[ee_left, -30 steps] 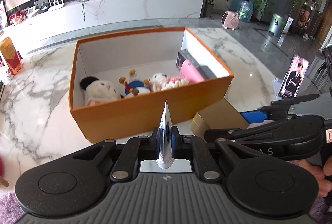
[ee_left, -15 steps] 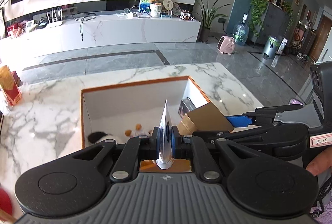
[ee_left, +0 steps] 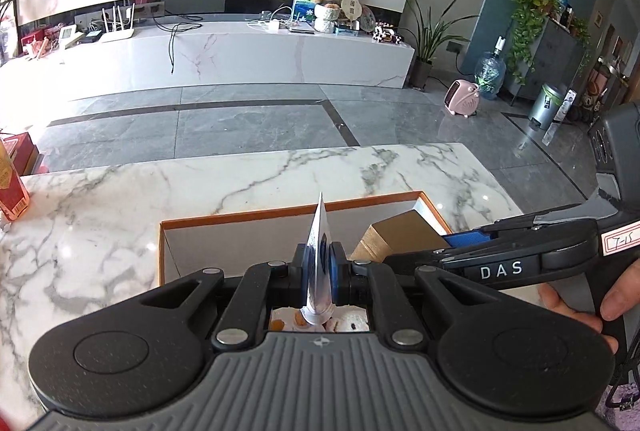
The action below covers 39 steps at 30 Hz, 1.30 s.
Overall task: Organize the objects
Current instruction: 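Grasp and lift the small brown cardboard box with right gripper while left holds the tube, then lower the brown box into the orange box and open right gripper while left carries the tube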
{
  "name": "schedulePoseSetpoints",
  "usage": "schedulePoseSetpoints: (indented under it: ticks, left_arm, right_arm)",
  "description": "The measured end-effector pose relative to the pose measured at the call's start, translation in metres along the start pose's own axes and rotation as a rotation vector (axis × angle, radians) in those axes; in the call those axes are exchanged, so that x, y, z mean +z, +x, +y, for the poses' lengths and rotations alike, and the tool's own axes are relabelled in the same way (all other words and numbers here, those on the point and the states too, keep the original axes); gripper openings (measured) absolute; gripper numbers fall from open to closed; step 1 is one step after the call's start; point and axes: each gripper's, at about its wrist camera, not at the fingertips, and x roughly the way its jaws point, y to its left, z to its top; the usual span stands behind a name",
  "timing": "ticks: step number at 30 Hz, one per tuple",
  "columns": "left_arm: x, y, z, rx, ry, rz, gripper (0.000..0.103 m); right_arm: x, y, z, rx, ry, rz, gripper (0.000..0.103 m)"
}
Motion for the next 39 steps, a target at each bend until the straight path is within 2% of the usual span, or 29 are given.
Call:
schedulePoseSetpoints:
  ticks: [5,11,14,19,28,36,39]
  left_arm:
    - [0.003,0.026,0.012,-0.005,-0.034,0.034,0.012]
    - [0.001,0.051,0.019,-0.012,-0.059,0.066,0.012]
    - [0.0,0.062,0.023,-0.016,-0.075,0.081,0.012]
    - [-0.002,0.072,0.029,-0.03,-0.108,0.103,0.012]
    - [-0.002,0.082,0.029,-0.045,-0.12,0.125,0.012]
    - [-0.005,0.096,0.031,-0.073,-0.179,0.156,0.012]
    - [-0.007,0.101,0.029,-0.069,-0.197,0.177,0.012]
  right_arm:
    - [0.01,0.045,-0.009,-0.07,-0.039,0.056,0.062]
    - [0.008,0.086,-0.004,-0.226,-0.207,0.107,0.062]
    - [0.01,0.099,-0.007,-0.265,-0.251,0.118,0.062]
    - [0.012,0.113,-0.014,-0.241,-0.247,0.156,0.063]
    - [0.006,0.127,-0.012,-0.281,-0.289,0.213,0.062]
    - [0.009,0.11,-0.007,-0.262,-0.314,0.188,0.061]
    - [0.01,0.094,-0.007,-0.297,-0.323,0.139,0.061]
